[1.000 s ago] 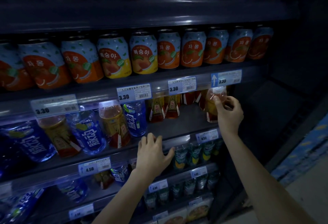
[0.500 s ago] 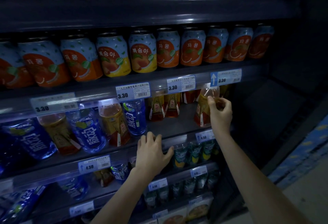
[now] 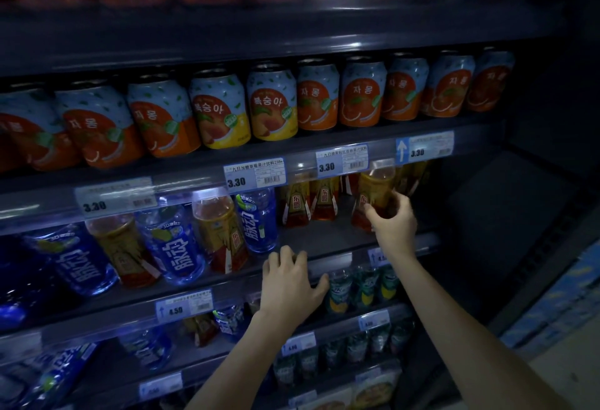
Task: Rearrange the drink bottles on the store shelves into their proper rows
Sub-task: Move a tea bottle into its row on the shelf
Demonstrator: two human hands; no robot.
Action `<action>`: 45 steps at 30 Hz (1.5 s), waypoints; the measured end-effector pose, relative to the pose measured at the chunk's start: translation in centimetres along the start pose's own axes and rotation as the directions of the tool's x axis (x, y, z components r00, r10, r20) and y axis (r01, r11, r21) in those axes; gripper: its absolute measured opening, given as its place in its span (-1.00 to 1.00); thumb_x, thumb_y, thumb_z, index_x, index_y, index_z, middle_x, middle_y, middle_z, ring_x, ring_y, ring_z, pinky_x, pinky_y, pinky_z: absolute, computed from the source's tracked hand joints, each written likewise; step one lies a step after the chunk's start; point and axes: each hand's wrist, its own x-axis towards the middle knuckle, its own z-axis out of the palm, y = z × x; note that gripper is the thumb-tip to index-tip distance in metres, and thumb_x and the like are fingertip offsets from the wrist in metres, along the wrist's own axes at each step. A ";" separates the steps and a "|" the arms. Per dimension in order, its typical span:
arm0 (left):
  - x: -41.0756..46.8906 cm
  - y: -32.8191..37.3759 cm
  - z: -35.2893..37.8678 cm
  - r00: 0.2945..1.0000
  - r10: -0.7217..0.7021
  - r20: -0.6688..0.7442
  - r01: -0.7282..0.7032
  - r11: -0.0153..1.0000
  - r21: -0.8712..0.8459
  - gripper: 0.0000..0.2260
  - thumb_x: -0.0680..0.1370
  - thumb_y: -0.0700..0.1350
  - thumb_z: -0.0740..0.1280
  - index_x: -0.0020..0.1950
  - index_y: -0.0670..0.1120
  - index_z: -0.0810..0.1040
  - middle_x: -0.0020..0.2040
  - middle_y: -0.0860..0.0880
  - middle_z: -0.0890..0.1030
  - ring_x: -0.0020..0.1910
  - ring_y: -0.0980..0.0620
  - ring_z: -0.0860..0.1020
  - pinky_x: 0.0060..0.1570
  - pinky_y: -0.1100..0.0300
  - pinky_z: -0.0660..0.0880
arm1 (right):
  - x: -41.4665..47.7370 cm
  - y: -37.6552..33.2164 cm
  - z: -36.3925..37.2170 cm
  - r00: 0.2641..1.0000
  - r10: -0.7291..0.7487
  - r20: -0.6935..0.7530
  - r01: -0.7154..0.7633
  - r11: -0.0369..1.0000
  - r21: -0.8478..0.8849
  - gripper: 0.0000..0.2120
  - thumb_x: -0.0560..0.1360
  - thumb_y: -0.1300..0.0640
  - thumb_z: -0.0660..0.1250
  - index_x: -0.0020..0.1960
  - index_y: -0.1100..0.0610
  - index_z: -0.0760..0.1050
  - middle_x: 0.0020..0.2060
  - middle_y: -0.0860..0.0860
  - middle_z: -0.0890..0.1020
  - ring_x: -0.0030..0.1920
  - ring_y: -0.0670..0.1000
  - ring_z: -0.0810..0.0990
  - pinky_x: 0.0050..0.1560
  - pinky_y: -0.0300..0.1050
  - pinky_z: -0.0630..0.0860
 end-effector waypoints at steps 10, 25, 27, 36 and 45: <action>0.1 -0.1 0.1 1.000 0.001 -0.004 -0.001 1.000 0.000 -0.45 0.50 0.31 0.11 0.29 -0.05 0.42 0.16 -0.08 0.40 0.16 -0.15 0.37 0.16 -0.01 0.38 | 0.0 -1.2 2.1 0.999 -0.041 -0.034 0.035 0.986 -0.166 -0.26 0.37 -0.02 0.55 0.40 0.20 0.29 0.28 0.14 0.39 0.27 0.12 0.42 0.22 0.02 0.43; 0.3 0.0 0.2 1.000 -0.012 -0.024 0.012 1.000 -0.008 -0.49 0.49 0.31 0.13 0.23 -0.04 0.44 0.15 -0.08 0.42 0.16 -0.15 0.38 0.16 -0.02 0.37 | 0.8 -1.3 3.7 0.999 0.022 -0.044 -0.032 0.971 -0.236 -0.39 0.41 0.04 0.52 0.33 0.25 0.36 0.25 0.16 0.45 0.20 0.16 0.47 0.03 -0.17 0.30; 0.2 0.0 0.2 1.000 -0.011 -0.027 0.011 1.000 -0.003 -0.49 0.49 0.31 0.13 0.23 -0.04 0.44 0.14 -0.07 0.42 0.16 -0.15 0.38 0.16 -0.01 0.38 | 0.9 -1.3 4.1 0.999 0.023 -0.045 -0.032 0.974 -0.224 -0.44 0.46 0.07 0.48 0.34 0.25 0.35 0.26 0.16 0.47 0.24 0.16 0.46 0.06 -0.20 0.27; 0.4 0.0 0.3 0.999 -0.018 -0.031 0.017 1.000 -0.022 -0.48 0.48 0.31 0.14 0.22 -0.06 0.46 0.14 -0.08 0.43 0.16 -0.15 0.38 0.14 -0.02 0.38 | 1.1 -1.6 4.6 0.999 0.042 -0.016 -0.044 0.980 -0.196 -0.47 0.51 0.06 0.43 0.38 0.23 0.34 0.29 0.13 0.48 0.25 0.12 0.47 0.09 -0.15 0.36; 0.7 -0.2 -0.8 0.995 -0.033 0.093 0.044 0.992 -0.121 -0.42 0.52 0.30 0.16 0.36 -0.07 0.39 0.25 -0.09 0.40 0.26 -0.16 0.34 0.24 -0.03 0.34 | 0.2 -2.6 4.8 0.991 0.132 0.033 -0.120 0.960 -0.253 -0.28 0.45 0.08 0.48 0.48 0.19 0.20 0.38 0.16 0.41 0.33 0.20 0.44 0.21 0.12 0.48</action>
